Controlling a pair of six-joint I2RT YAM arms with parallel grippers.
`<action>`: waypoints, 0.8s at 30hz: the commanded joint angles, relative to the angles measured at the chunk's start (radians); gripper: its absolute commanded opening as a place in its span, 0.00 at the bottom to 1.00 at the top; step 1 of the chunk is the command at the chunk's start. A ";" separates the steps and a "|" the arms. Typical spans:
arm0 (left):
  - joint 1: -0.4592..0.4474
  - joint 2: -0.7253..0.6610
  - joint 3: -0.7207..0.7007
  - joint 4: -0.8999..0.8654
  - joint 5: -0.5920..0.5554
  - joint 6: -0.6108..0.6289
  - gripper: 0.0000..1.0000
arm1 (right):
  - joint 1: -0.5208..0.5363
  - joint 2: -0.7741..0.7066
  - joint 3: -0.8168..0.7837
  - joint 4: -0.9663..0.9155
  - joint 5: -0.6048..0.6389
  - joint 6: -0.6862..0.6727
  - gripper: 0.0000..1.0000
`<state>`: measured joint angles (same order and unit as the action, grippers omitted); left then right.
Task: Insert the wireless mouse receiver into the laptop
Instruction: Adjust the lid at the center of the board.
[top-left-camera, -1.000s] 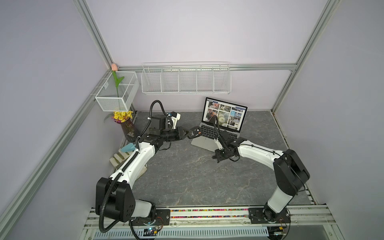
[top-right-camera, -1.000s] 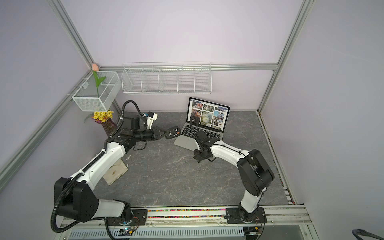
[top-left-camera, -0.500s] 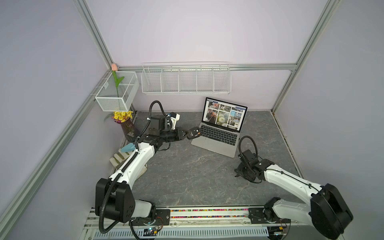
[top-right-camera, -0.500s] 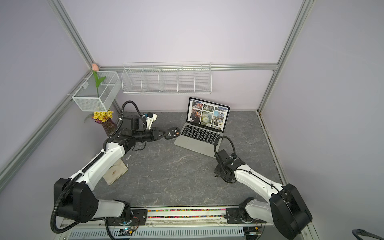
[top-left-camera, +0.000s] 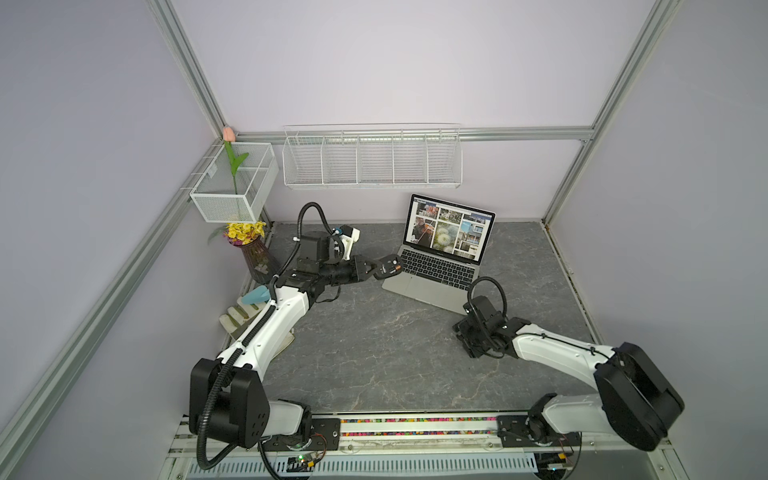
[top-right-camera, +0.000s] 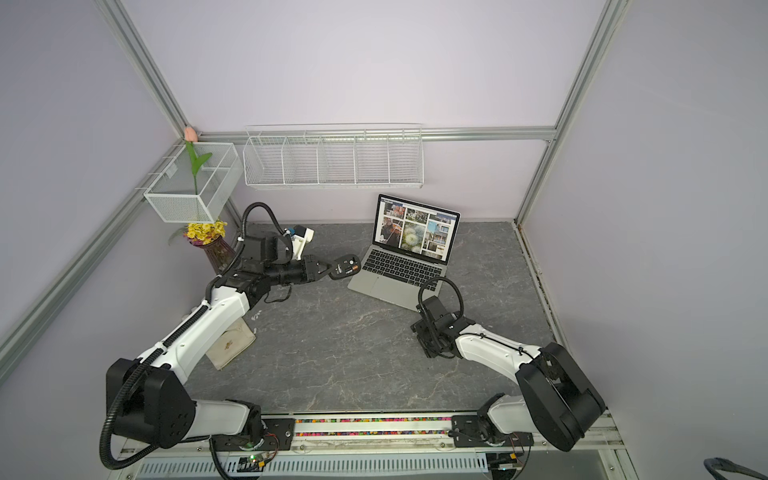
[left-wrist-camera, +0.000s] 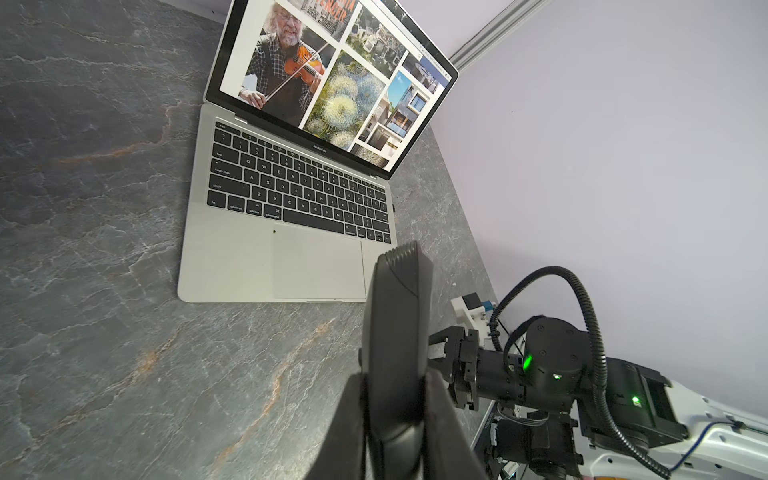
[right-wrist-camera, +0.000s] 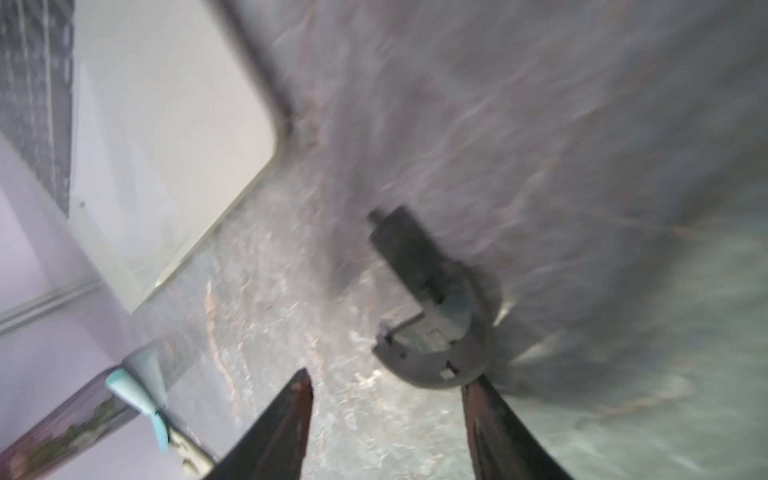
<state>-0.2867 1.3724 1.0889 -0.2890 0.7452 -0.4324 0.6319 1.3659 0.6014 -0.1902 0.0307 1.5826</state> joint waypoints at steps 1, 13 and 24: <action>0.008 -0.016 -0.006 0.019 0.023 0.012 0.00 | 0.015 0.038 0.045 0.104 -0.046 -0.048 0.70; 0.019 -0.036 -0.014 0.013 0.009 0.028 0.00 | 0.102 0.154 0.464 -0.709 0.107 -1.633 0.90; 0.022 -0.077 -0.034 -0.001 -0.007 0.012 0.00 | 0.098 0.318 0.460 -0.712 0.228 -1.849 0.53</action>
<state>-0.2729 1.3231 1.0615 -0.2909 0.7513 -0.4320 0.7319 1.6943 1.0786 -0.9234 0.2371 -0.1715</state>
